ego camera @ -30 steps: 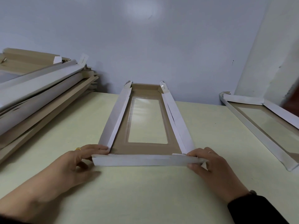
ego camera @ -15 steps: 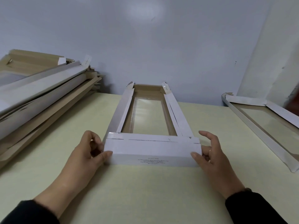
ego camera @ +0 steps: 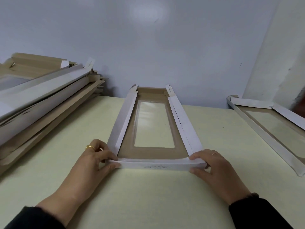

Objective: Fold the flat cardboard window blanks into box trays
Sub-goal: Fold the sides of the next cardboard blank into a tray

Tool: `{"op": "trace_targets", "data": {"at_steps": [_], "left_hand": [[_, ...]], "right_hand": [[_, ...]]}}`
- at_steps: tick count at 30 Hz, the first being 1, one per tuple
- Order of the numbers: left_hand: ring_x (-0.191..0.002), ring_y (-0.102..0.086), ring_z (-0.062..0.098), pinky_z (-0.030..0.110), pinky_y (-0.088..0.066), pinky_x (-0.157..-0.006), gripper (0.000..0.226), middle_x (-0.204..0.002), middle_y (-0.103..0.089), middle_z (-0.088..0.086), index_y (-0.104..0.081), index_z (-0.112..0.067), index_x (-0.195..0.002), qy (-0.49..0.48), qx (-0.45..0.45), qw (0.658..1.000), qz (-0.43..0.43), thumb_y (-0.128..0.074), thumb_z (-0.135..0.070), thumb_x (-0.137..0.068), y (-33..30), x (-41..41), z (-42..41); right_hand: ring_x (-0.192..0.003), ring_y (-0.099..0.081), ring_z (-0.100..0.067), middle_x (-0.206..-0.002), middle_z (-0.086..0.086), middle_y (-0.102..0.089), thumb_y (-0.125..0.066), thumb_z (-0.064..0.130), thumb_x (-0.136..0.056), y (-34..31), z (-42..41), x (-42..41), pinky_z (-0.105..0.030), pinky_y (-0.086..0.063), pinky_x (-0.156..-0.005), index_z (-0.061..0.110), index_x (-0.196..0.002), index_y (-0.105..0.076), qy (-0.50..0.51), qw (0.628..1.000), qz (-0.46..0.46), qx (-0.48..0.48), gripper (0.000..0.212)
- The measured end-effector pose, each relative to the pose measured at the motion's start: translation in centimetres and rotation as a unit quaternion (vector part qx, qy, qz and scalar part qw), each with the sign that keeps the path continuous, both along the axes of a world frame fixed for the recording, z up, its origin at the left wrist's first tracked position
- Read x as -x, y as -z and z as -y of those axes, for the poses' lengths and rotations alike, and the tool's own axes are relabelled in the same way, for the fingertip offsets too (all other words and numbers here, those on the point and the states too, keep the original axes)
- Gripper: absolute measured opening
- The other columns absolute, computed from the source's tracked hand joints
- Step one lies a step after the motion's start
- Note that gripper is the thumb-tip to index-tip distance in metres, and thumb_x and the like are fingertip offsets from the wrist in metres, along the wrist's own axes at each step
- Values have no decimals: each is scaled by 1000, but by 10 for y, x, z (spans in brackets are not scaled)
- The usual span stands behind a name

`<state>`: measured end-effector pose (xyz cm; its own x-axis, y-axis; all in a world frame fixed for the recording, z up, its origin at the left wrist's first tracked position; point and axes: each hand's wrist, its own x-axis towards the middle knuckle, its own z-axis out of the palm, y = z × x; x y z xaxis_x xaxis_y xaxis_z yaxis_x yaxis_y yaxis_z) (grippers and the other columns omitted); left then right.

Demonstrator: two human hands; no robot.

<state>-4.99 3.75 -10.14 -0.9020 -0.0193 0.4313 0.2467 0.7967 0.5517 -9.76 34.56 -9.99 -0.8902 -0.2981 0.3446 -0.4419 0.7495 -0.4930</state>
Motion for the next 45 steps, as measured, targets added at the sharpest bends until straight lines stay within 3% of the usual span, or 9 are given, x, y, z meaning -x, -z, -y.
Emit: {"op": "trace_targets", "data": {"at_steps": [7, 12, 17, 21, 27, 29, 32, 37, 45], "left_hand": [[-70, -52, 9, 22, -40, -66, 15, -93, -47, -14, -68, -22, -65, 18, 47, 999, -13, -75, -25, -78, 1, 2, 3], [-85, -45, 10, 23, -24, -83, 51, -86, -53, -9, -64, -21, -60, 12, 165, 985, -42, -40, -62, -78, -8, 0, -7], [-80, -56, 14, 22, -34, -75, 46, -83, -58, -7, -68, -22, -84, 118, 202, 972, -16, -35, -55, -84, -9, 2, -49], [-95, -51, 12, 25, -37, -79, 68, -94, -50, -11, -59, -29, -106, 110, 225, 968, -12, -5, -62, -82, -5, 8, -69], [-46, -51, 10, 14, -30, -42, 26, -56, -48, -11, -54, -27, -60, 98, 246, 963, -57, -48, -38, -83, -11, 4, -72], [-45, -51, 10, 13, -29, -41, 13, -55, -49, -12, -59, -28, -62, 106, 249, 961, -59, -60, -34, -74, -9, 4, -71], [-45, -49, 8, 13, -24, -42, 9, -54, -48, -13, -59, -30, -60, 94, 275, 954, -77, -63, -34, -67, -8, 3, -72], [-45, -48, 5, 15, -24, -40, 28, -53, -47, -13, -56, -29, -57, 54, 285, 952, -95, -42, -38, -79, -5, 4, -72], [-46, -50, 7, 13, -27, -41, 8, -54, -49, -12, -63, -31, -61, 69, 270, 956, -91, -61, -35, -69, -4, 2, -74]], "right_hand": [[-69, -50, -15, -77, 5, -56, -72, 38, -57, -3, 3, 2, -27, -27, -73, 21, -62, -69, 16, 986, -143, -86, 18], [-55, -57, -18, -58, 5, -56, -51, 38, -79, -6, 11, 0, -28, -33, -75, 15, -57, -61, -44, 964, -218, -147, 33], [-57, -60, -14, -62, 8, -60, -42, 32, -79, -4, 40, -11, -27, -35, -69, 19, -68, -68, -88, 950, -229, -191, 31], [-53, -56, -13, -57, 9, -56, -39, 34, -80, -4, 50, -13, -29, -33, -61, 20, -59, -61, -83, 950, -217, -207, 33], [-65, -48, -11, -65, 9, -54, -34, 46, -88, -4, 43, -6, -29, -35, -66, 15, -72, -63, -144, 986, -55, -57, 45], [-82, -51, -8, -82, 17, -58, -31, 45, -95, -4, 37, -1, -27, -40, -77, 19, -91, -68, -134, 991, -15, 23, 45], [-106, -47, -10, -117, 20, -58, -14, 54, -86, -4, 30, 7, -17, -32, -93, 27, -115, -63, -107, 993, 37, -28, 63], [-92, -52, -2, -87, 10, -56, -23, 46, -94, -3, 21, 14, -18, -37, -80, 49, -94, -62, -31, 980, 179, 82, 39], [-97, -52, -10, -103, 11, -54, -30, 30, -99, -3, 21, 18, -18, -37, -84, 21, -99, -63, -72, 992, 98, -27, 34]]}}
